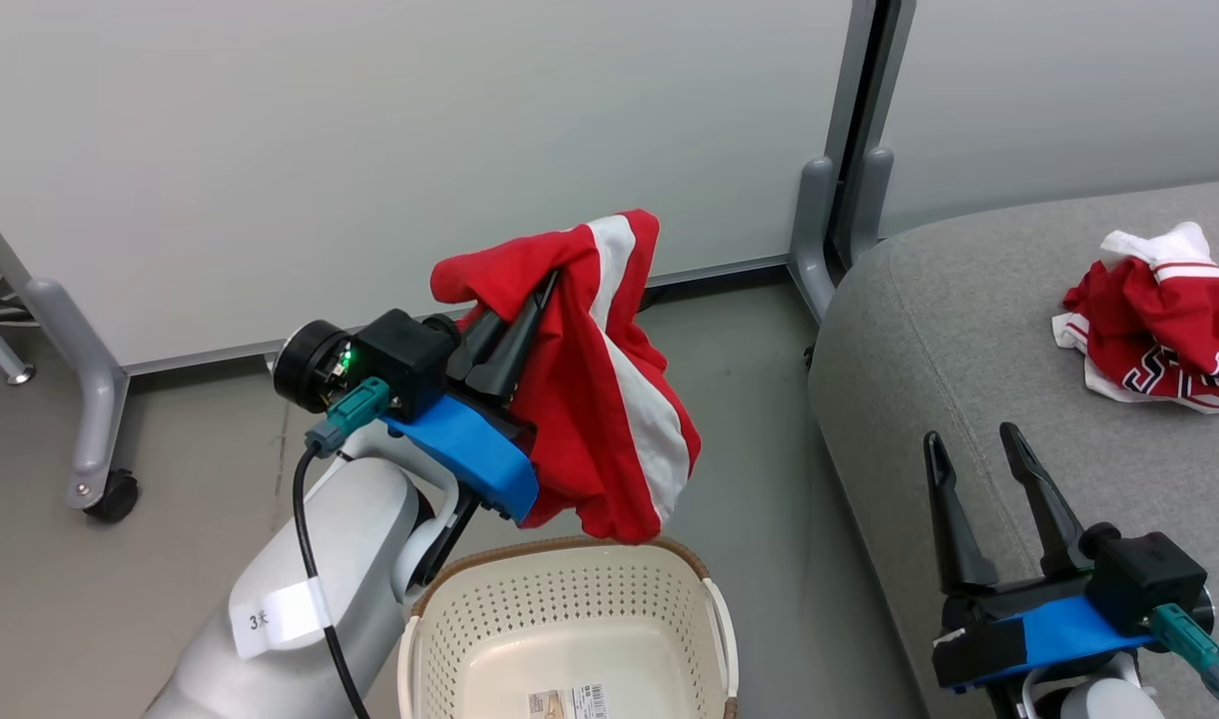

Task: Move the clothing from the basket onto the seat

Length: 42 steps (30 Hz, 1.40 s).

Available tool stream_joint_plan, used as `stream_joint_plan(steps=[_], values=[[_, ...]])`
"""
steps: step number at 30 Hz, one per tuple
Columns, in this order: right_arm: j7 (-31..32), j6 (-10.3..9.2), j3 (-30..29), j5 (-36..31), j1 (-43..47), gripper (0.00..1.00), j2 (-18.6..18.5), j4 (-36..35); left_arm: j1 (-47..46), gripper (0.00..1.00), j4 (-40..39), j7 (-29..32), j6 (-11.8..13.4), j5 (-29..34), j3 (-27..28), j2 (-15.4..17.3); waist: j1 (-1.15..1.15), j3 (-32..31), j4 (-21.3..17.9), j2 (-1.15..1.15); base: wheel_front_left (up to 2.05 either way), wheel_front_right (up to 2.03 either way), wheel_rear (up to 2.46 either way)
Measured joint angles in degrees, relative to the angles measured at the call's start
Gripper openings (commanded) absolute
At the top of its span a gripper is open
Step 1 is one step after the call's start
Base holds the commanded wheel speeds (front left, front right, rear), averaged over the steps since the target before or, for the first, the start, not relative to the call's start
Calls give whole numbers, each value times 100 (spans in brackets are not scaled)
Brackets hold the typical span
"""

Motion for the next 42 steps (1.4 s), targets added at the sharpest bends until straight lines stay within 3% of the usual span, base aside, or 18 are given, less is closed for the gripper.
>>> stream_joint_plan(steps=[10, 23, 32, 41, 42], values=[[0, 0, 338, -18, -53, 100, 0, -93, 42, 0, -67, 0, 18, -3, -23, 23, 1, -6, 56, 0, 0, 0, 0], [0, 0, 1940, -127, -1397, 100, -100, 120, -122, 0, -146, 1, 41, 22, -101, -73, 1, 321, 142, 0, 0, 0, 0], [0, 0, 2469, -247, -2334, 100, -63, 945, -476, 0, -164, 1, 40, 118, -281, -333, 2, 708, 349, 0, 0, 0, 0], [0, 0, 2469, -383, -3087, 100, -13, 2111, -748, 0, -190, 0, 32, 158, -461, -548, 2, 1025, 550, 0, 0, 0, 0], [1, 0, 2486, -349, -3133, 0, -12, 2202, -758, 0, -202, 0, 32, 159, -468, -566, 2, 1046, 566, 0, 0, 0, 0]])
